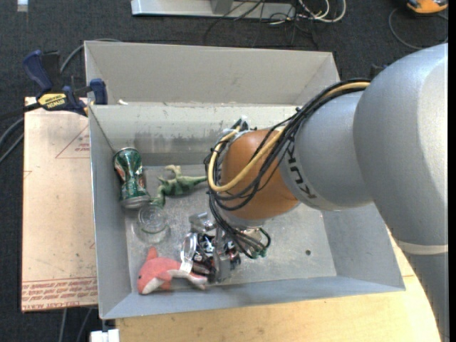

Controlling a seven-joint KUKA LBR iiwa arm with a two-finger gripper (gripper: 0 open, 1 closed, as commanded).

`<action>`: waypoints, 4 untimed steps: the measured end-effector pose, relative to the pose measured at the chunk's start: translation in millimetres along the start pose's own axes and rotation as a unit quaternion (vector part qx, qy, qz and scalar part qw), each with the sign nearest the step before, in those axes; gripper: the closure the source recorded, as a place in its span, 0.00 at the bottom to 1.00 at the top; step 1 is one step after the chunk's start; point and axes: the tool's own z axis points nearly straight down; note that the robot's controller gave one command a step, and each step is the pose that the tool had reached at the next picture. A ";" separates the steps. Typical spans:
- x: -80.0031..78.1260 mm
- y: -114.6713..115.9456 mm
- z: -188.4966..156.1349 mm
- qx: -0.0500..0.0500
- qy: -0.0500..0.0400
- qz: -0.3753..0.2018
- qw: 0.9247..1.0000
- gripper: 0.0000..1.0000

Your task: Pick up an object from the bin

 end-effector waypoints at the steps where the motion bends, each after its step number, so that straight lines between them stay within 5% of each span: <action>1: 0.0 0.0 0.0 0.000 0.000 0.000 1.000 1.00; 4: 0.0 -0.1 0.1 0.000 0.000 0.000 1.000 1.00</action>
Offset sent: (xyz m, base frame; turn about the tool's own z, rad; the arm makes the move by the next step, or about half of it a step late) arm 0.0000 0.0000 0.0000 0.0000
